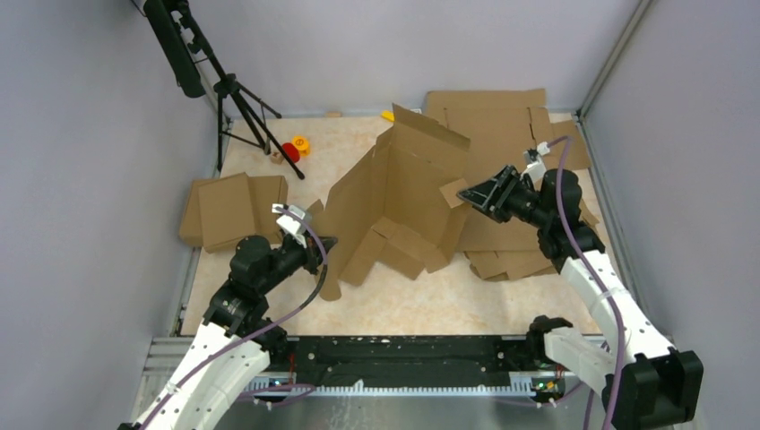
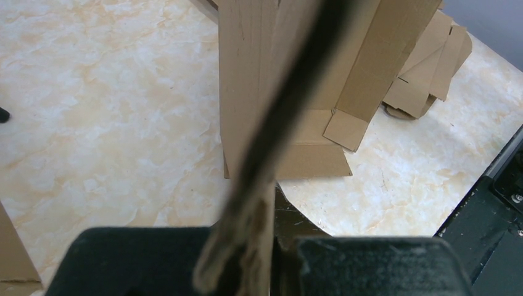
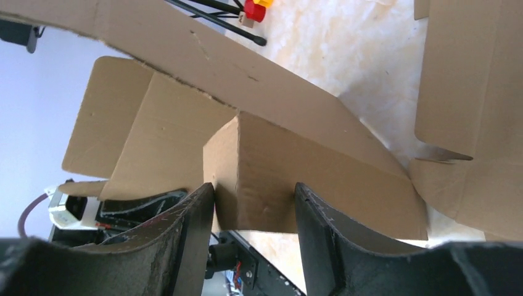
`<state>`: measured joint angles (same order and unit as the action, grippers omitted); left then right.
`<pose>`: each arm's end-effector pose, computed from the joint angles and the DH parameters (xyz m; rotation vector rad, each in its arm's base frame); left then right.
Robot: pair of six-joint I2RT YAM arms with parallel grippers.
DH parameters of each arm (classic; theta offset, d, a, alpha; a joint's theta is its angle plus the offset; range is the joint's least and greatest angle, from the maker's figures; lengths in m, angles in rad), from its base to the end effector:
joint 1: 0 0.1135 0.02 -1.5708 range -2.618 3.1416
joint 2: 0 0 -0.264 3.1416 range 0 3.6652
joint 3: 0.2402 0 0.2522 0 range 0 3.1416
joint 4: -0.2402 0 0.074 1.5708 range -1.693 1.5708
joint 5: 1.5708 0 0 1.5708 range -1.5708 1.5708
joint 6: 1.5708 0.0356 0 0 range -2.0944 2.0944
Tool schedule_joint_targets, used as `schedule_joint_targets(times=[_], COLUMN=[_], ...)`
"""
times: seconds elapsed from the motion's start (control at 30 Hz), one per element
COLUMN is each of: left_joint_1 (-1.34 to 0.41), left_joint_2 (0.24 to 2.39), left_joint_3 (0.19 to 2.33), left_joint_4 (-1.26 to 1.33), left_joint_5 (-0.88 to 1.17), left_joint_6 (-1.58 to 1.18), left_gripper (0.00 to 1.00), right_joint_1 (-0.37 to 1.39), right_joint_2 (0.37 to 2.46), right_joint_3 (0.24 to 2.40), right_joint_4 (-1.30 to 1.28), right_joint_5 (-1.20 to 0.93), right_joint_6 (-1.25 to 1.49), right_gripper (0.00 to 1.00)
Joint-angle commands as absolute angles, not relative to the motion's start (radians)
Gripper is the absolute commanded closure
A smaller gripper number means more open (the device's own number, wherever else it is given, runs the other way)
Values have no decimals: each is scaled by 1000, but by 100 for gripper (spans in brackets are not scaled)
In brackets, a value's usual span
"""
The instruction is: Fold the paper box
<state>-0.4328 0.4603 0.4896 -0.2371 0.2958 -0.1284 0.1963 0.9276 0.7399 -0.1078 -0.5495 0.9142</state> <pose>0.1158 -0.0649 0.2756 0.4894 1.7513 -0.6640 0.2056 0.0598 0.3076 0.3088 2.0014 1.2491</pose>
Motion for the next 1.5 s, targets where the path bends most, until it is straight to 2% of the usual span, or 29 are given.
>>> schedule_joint_targets(times=[0.0,0.07,0.4,0.63,0.87,1.0,1.1,1.3,1.47], left_joint_1=[-439,-439,-441,-453,-477,-488,-489,-489,-489], left_joint_2=[473,476,487,490,534,544,524,507,497], left_joint_3=[492,492,486,463,477,499,518,553,575], left_joint_4=[-285,-286,-271,-236,-242,-283,-321,-370,-393], left_joint_5=[331,335,366,421,536,538,508,453,423], left_joint_6=[-154,-155,-184,-240,-240,-223,-199,-174,-173], left_gripper=[98,98,98,99,100,96,89,63,52], right_joint_1=[218,228,335,386,446,457,457,457,457], right_joint_2=[964,971,1016,1065,1058,1069,1065,1059,1009], right_joint_3=[824,830,915,953,892,889,885,887,863], right_joint_4=[-101,-92,-144,-133,-11,3,-30,-96,-125], right_joint_5=[-507,-499,-383,-317,-143,-97,-91,-114,-166], right_joint_6=[859,864,821,842,926,905,875,803,712], right_gripper=[53,56,53,56,54,54,55,55,57])
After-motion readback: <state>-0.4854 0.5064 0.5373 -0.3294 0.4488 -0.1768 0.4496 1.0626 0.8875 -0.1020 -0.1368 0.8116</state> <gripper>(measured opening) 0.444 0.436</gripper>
